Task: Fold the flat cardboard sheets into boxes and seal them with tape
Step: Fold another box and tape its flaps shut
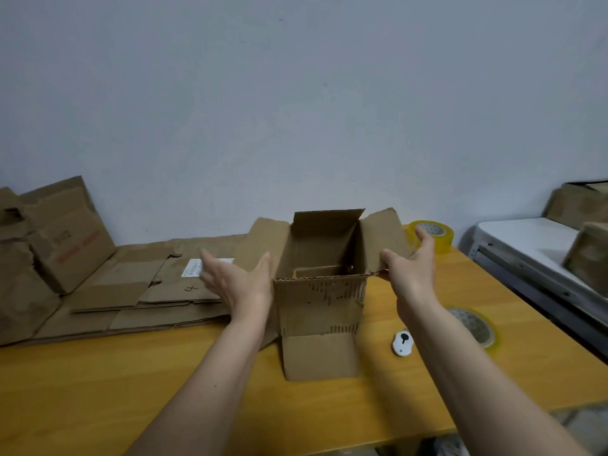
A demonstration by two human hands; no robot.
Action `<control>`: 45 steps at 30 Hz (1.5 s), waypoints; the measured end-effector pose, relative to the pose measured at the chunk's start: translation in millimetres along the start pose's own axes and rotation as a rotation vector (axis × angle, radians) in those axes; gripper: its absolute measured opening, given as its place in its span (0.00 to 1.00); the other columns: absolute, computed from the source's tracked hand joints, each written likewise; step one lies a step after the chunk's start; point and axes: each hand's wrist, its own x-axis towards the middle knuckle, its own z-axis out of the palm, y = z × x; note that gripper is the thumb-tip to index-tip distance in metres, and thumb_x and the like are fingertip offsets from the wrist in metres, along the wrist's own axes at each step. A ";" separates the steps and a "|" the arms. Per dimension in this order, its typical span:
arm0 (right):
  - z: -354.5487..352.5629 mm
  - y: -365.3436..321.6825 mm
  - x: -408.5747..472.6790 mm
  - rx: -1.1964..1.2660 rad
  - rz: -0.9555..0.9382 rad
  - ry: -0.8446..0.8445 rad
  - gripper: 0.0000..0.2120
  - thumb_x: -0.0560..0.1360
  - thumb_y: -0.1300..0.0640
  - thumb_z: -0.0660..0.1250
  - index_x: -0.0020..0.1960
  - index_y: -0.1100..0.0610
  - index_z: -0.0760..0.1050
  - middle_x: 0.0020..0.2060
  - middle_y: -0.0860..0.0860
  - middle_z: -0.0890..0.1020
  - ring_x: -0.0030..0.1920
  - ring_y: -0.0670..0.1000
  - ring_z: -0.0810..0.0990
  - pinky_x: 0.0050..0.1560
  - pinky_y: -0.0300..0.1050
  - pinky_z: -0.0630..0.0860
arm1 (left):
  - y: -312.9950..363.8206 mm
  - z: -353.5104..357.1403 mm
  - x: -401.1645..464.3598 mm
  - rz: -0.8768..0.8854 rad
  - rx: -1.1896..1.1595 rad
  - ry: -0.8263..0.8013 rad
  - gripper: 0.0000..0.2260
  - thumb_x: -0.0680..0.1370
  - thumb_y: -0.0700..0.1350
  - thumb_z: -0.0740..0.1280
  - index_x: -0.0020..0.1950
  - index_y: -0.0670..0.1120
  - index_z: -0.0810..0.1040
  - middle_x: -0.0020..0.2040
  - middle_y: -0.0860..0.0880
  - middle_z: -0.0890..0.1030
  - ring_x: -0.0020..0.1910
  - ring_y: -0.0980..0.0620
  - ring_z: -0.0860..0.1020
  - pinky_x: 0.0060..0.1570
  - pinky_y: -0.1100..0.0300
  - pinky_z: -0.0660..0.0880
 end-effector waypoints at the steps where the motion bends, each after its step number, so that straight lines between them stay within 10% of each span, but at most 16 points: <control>1: -0.5 1.5 -0.1 -0.015 -0.020 -0.007 0.34 0.75 0.67 0.66 0.75 0.47 0.55 0.65 0.57 0.70 0.58 0.58 0.77 0.45 0.50 0.82 | -3.4 -2.8 -0.6 0.230 0.160 0.057 0.46 0.68 0.44 0.77 0.78 0.45 0.52 0.76 0.43 0.57 0.75 0.44 0.57 0.72 0.51 0.59; 5: -3.1 8.7 -0.3 -0.098 -0.037 -0.066 0.29 0.75 0.70 0.64 0.72 0.52 0.64 0.65 0.54 0.71 0.61 0.58 0.75 0.51 0.56 0.81 | -21.7 -7.3 4.8 0.779 0.511 -0.144 0.30 0.73 0.39 0.70 0.73 0.49 0.66 0.70 0.46 0.70 0.70 0.46 0.68 0.65 0.54 0.66; 8: -4.5 16.5 1.8 -0.135 0.050 -0.072 0.23 0.75 0.72 0.62 0.67 0.58 0.71 0.63 0.56 0.73 0.59 0.59 0.75 0.46 0.50 0.81 | -34.8 -7.8 8.3 0.604 0.493 -0.525 0.17 0.80 0.39 0.62 0.66 0.52 0.74 0.62 0.53 0.78 0.62 0.52 0.75 0.57 0.62 0.70; 14: -7.4 23.6 8.6 -0.167 0.171 -0.089 0.22 0.74 0.73 0.60 0.66 0.61 0.72 0.60 0.59 0.73 0.52 0.60 0.76 0.30 0.41 0.77 | -37.4 -13.8 13.5 0.498 0.494 -0.880 0.16 0.82 0.39 0.56 0.63 0.53 0.77 0.74 0.58 0.65 0.74 0.55 0.60 0.74 0.51 0.55; 21: -21.7 19.1 15.2 -0.103 0.237 -0.153 0.21 0.73 0.75 0.60 0.64 0.63 0.73 0.54 0.61 0.75 0.46 0.59 0.77 0.24 0.40 0.76 | -32.0 -32.1 16.4 0.437 0.510 -1.158 0.16 0.73 0.43 0.69 0.59 0.55 0.74 0.77 0.57 0.55 0.75 0.53 0.57 0.69 0.51 0.62; 27: -21.8 33.0 10.6 -0.204 0.223 -0.133 0.20 0.75 0.71 0.61 0.65 0.60 0.73 0.55 0.60 0.78 0.44 0.57 0.78 0.33 0.47 0.80 | -42.3 -15.7 4.0 0.389 0.408 -0.925 0.19 0.74 0.59 0.66 0.59 0.49 0.76 0.75 0.57 0.62 0.73 0.54 0.62 0.70 0.45 0.65; 32: -29.6 45.1 -1.6 -1.035 -0.317 -0.094 0.20 0.74 0.66 0.66 0.64 0.53 0.75 0.71 0.55 0.65 0.70 0.58 0.61 0.69 0.55 0.65 | -58.0 -6.5 -9.2 0.407 0.329 -0.788 0.11 0.78 0.55 0.64 0.56 0.52 0.72 0.74 0.57 0.62 0.70 0.59 0.60 0.67 0.54 0.63; 37: -25.5 41.5 -18.7 -1.007 -0.817 -0.249 0.16 0.74 0.65 0.64 0.62 0.58 0.76 0.56 0.54 0.80 0.59 0.55 0.75 0.69 0.52 0.64 | -61.9 1.4 -22.2 0.385 0.247 -0.695 0.28 0.81 0.50 0.61 0.78 0.55 0.52 0.73 0.56 0.62 0.72 0.56 0.60 0.71 0.51 0.60; 45: -8.3 39.9 -11.3 -1.097 -0.625 -0.351 0.22 0.77 0.43 0.63 0.67 0.52 0.71 0.62 0.49 0.74 0.62 0.50 0.69 0.59 0.45 0.70 | -59.6 6.2 -18.0 0.518 0.491 -0.692 0.22 0.81 0.55 0.56 0.76 0.54 0.62 0.75 0.57 0.59 0.73 0.55 0.57 0.69 0.54 0.59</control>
